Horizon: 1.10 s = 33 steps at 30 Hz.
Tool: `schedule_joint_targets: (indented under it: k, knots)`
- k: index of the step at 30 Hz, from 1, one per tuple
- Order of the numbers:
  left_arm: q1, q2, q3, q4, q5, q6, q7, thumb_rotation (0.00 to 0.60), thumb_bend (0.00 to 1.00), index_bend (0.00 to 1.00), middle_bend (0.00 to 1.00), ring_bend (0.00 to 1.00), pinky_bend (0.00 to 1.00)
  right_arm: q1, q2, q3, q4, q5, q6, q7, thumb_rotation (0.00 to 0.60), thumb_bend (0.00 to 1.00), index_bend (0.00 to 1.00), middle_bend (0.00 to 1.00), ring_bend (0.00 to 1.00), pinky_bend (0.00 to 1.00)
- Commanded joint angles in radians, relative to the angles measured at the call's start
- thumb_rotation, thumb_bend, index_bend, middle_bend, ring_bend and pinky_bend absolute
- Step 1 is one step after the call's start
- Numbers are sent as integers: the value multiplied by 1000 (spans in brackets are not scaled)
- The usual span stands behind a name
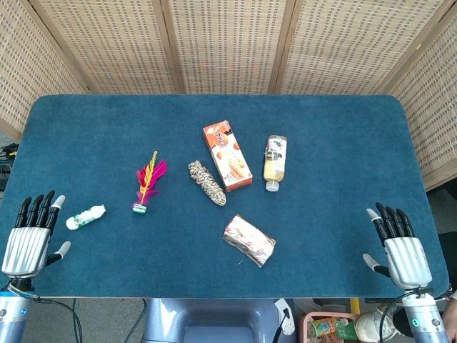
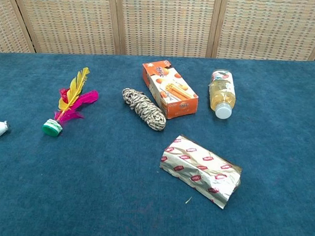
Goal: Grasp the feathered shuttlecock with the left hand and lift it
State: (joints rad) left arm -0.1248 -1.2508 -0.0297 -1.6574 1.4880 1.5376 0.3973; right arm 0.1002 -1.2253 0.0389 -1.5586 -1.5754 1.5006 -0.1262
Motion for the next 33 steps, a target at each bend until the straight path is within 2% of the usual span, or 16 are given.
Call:
schedule_joint_targets:
  k: [1,25,29,33]
  knots:
    - [1,0,-1,0,2,0,-1,600,207,0,0,0,0,0,0,0,0,-1,2,1,600,169,53,0,0,0]
    - [0,1,-12,9,-13,-24,-32,600,207,17,0,0,0,0,-2,-3,-1,-4,-2,-9,600,169,53,0,0,0]
    - [1,-2,-13,5,-17,-28,-39,600,207,38,0,0,0,0,0,-2,-1,-3,-2,-6,600,169,53,0,0,0]
    - [-1,-4,-22,-12,-37,-42,-78,600,207,107,0,0,0,-3,3,0,-4,-2,3,0,600,169,53,0,0,0]
